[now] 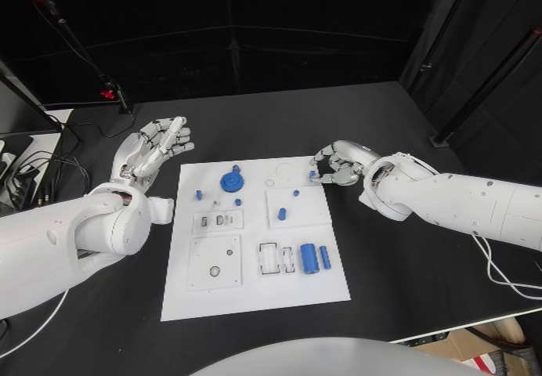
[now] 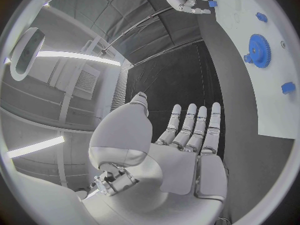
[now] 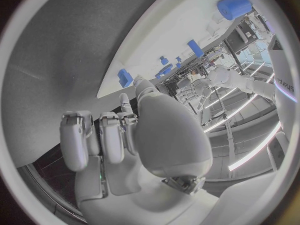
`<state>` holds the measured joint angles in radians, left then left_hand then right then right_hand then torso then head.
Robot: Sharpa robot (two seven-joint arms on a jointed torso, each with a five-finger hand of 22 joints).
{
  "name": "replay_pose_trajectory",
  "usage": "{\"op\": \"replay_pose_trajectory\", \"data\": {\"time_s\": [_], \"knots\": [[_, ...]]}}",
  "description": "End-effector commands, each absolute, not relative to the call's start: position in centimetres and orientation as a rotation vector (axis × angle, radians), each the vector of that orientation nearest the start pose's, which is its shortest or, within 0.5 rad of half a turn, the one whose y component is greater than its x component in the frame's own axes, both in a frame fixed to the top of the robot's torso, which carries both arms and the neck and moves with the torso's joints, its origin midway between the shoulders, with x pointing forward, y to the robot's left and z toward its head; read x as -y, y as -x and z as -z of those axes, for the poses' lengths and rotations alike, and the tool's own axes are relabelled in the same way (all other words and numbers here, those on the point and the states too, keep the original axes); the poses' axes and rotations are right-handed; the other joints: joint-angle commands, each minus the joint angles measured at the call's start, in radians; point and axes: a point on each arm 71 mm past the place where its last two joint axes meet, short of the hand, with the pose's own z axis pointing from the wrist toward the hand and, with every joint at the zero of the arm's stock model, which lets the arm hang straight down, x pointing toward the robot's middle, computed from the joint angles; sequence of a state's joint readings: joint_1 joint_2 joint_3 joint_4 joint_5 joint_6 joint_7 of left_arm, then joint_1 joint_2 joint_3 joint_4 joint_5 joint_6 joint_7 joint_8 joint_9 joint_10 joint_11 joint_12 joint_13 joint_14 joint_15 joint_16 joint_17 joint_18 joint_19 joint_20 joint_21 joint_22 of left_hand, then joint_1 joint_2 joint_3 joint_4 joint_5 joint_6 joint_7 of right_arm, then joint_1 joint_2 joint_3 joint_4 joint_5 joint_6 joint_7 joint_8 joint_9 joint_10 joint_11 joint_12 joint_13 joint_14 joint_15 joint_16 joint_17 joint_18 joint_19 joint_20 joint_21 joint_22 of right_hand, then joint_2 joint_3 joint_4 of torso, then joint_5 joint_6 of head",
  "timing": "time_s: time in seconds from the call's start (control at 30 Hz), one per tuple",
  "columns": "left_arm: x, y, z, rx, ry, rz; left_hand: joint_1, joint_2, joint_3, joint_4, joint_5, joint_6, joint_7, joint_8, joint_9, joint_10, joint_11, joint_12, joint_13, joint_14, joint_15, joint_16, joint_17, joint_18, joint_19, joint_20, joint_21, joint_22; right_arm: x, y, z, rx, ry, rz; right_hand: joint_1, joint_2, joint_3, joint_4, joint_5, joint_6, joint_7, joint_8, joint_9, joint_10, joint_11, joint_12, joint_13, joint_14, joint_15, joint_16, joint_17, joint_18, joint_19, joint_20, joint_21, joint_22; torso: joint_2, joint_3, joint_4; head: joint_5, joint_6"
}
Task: Assemble the parts on the task board
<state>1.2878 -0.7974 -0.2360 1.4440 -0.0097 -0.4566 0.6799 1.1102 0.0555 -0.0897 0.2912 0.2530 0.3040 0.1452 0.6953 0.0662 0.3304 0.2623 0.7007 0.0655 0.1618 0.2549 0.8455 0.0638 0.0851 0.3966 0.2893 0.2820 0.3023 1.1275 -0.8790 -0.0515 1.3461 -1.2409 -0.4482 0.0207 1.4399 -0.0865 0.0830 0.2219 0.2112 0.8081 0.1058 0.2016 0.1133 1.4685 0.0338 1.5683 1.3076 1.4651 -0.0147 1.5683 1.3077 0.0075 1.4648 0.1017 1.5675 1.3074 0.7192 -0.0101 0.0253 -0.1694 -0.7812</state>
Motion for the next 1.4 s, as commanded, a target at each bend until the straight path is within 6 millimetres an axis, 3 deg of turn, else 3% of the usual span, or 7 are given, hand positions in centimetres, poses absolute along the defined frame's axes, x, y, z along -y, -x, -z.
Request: {"op": "replay_pose_trajectory", "data": {"time_s": [0.03, 0.3, 0.5, 0.6, 0.63, 1.0, 1.4], "knots": [[-22.13, -49.17, 17.76, -1.107, 0.766, 1.53, 0.002, 0.007, -0.008, 0.001, 0.005, 0.002, 0.151, -0.004, 0.0, 0.009, -0.001, 0.004, 0.0, 0.004, 0.005, -0.005, 0.001, 0.007, -0.007, 0.001, 0.001, -0.001, 27.65, -49.9, 22.66, -1.652, -0.104, -0.603, 0.008, 0.0, -0.004, 0.0, -0.001, -0.007, 0.0, 0.004, 0.001, 0.102, -0.007, 0.002, 0.263, 0.106, -0.007, 0.002, 0.263, -0.007, 0.106, -0.009, 0.003, 0.263, -0.001, -0.0005, 0.0004, 0.0, -0.003], [-22.19, -49.14, 17.76, -1.108, 0.767, 1.53, 0.002, 0.007, -0.008, 0.001, 0.005, 0.002, 0.151, -0.004, 0.0, 0.009, -0.001, 0.004, 0.0, 0.004, 0.005, -0.005, 0.001, 0.007, -0.007, 0.001, 0.001, -0.001, 27.49, -50.1, 22.75, -1.645, -0.104, -0.602, 0.01, 0.001, -0.004, 0.0, -0.001, -0.021, -0.004, 0.013, 0.002, 0.102, -0.011, 0.002, 0.263, 0.106, -0.011, 0.002, 0.263, -0.007, 0.106, -0.012, 0.003, 0.263, 0.0, 0.0, 0.0025, 0.003, -0.002], [-22.32, -49.12, 17.76, -1.107, 0.768, 1.526, 0.002, 0.007, -0.008, 0.001, 0.005, 0.002, 0.151, -0.004, 0.0, 0.009, -0.001, 0.004, 0.0, 0.004, 0.005, -0.005, 0.001, 0.007, -0.007, 0.001, 0.001, -0.001, 27.37, -50.15, 22.85, -1.655, -0.106, -0.599, 0.015, 0.004, -0.003, -0.001, 0.003, -0.004, -0.005, 0.045, 0.012, 0.102, -0.013, 0.002, 0.263, 0.106, -0.015, 0.002, 0.263, -0.007, 0.106, -0.017, 0.003, 0.263, 0.0, -0.0011, -0.0011, 0.011, -0.007], [-22.36, -49.12, 17.75, -1.107, 0.769, 1.525, 0.002, 0.007, -0.008, 0.001, 0.005, 0.002, 0.151, -0.004, 0.0, 0.009, -0.001, 0.004, 0.0, 0.004, 0.005, -0.005, 0.001, 0.007, -0.007, 0.001, 0.001, -0.001, 27.28, -50.22, 22.93, -1.663, -0.108, -0.595, 0.017, 0.006, -0.002, -0.001, 0.006, 0.004, -0.008, 0.056, 0.014, 0.102, -0.015, 0.002, 0.263, 0.106, -0.016, 0.002, 0.263, -0.007, 0.106, -0.018, 0.003, 0.263, -0.001, -0.0027, -0.0023, 0.01, -0.01], [-22.36, -49.11, 17.75, -1.107, 0.769, 1.525, 0.002, 0.007, -0.008, 0.001, 0.005, 0.002, 0.151, -0.004, 0.0, 0.009, -0.001, 0.004, 0.0, 0.004, 0.005, -0.005, 0.001, 0.007, -0.007, 0.001, 0.001, -0.001, 27.26, -50.23, 22.96, -1.665, -0.109, -0.593, 0.018, 0.006, -0.001, -0.001, 0.006, 0.006, -0.008, 0.058, 0.015, 0.102, -0.015, 0.002, 0.263, 0.106, -0.016, 0.002, 0.263, -0.007, 0.106, -0.018, 0.003, 0.263, -0.001, -0.0018, -0.0009, 0.008, -0.009], [-22.34, -49.07, 17.74, -1.107, 0.769, 1.526, 0.002, 0.007, -0.008, 0.001, 0.005, 0.002, 0.151, -0.004, 0.0, 0.009, -0.001, 0.004, 0.0, 0.004, 0.005, -0.005, 0.001, 0.007, -0.007, 0.001, 0.001, -0.001, 27.25, -50.3, 23.22, -1.695, -0.12, -0.567, 0.018, 0.008, -0.001, -0.001, 0.007, 0.009, -0.008, 0.061, 0.015, 0.102, -0.015, 0.002, 0.263, 0.106, -0.016, 0.002, 0.263, -0.007, 0.106, -0.019, 0.003, 0.263, -0.001, -0.0008, 0.0017, 0.01, -0.013], [-22.36, -49.07, 17.74, -1.106, 0.769, 1.525, 0.002, 0.007, -0.008, 0.001, 0.005, 0.002, 0.151, -0.004, 0.0, 0.009, -0.001, 0.004, 0.0, 0.004, 0.005, -0.005, 0.001, 0.007, -0.007, 0.001, 0.001, -0.001, 27.26, -50.33, 23.4, -1.718, -0.127, -0.548, 0.019, 0.008, -0.001, -0.001, 0.007, 0.009, -0.008, 0.062, 0.015, 0.102, -0.015, 0.002, 0.263, 0.106, -0.016, 0.002, 0.263, -0.007, 0.106, -0.019, 0.003, 0.263, -0.001, -0.0008, -0.0004, 0.011, -0.016]]}}
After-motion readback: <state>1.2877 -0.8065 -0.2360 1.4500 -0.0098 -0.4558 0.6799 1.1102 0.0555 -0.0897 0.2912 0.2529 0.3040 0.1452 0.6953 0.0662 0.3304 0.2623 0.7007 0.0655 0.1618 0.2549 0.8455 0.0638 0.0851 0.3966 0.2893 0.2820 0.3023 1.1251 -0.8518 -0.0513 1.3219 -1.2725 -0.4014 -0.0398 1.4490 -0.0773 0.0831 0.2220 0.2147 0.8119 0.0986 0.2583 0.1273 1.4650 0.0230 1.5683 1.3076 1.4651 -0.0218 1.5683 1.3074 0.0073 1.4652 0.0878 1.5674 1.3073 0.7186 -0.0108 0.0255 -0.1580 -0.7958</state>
